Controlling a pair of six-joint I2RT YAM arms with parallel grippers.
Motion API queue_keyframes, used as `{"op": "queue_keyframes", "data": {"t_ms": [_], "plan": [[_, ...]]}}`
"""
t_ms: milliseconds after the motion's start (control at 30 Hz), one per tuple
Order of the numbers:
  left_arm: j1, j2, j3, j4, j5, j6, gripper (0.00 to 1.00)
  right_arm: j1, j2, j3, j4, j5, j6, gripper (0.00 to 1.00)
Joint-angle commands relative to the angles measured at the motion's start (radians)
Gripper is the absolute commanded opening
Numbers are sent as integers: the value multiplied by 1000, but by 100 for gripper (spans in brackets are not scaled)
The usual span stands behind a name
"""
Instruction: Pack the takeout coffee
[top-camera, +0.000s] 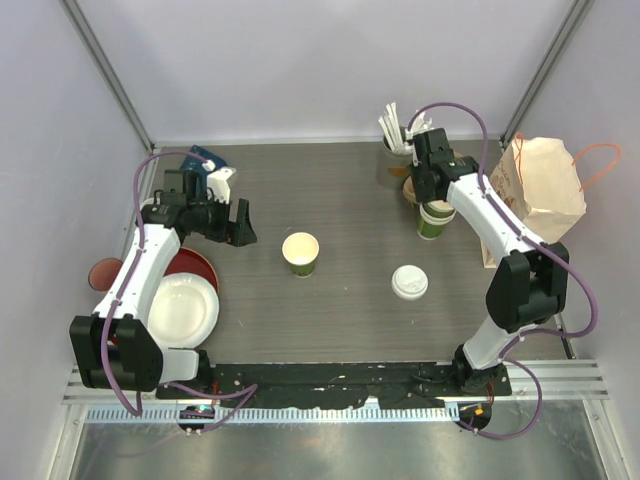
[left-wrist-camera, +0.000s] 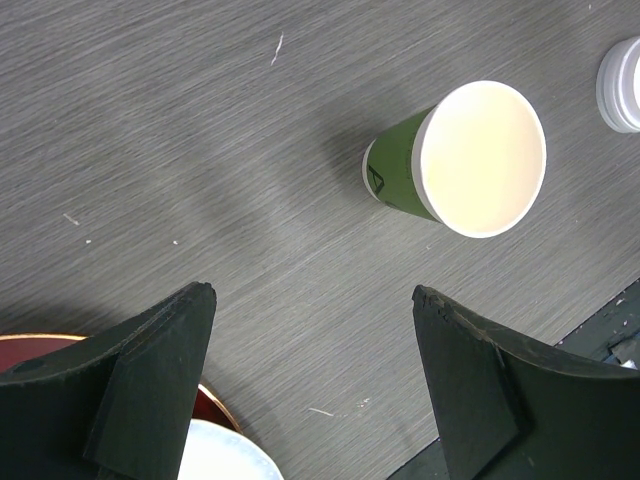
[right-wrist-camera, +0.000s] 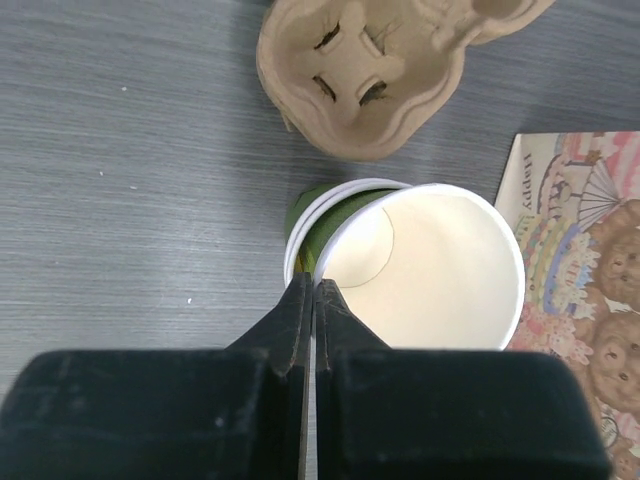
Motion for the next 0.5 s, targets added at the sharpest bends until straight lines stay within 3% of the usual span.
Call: {"op": "queue_keyframes", "data": {"t_ms": [0, 167, 333, 400, 467], "plan": [[-2, -2, 34, 0, 10, 9, 85, 1, -101, 68, 6, 35, -13, 1], [-2, -3, 37, -2, 7, 12, 85, 45, -147, 86, 0, 80, -59, 1], [-2, -3, 40, 1, 5, 9, 86, 226, -245, 79, 69, 265, -160, 1], [-1, -5, 41, 1, 5, 9, 85, 305, -295, 77, 106, 252, -200, 1], [-2, -6, 41, 3, 7, 6, 85, 364, -330, 66, 127, 120, -215, 1]]}}
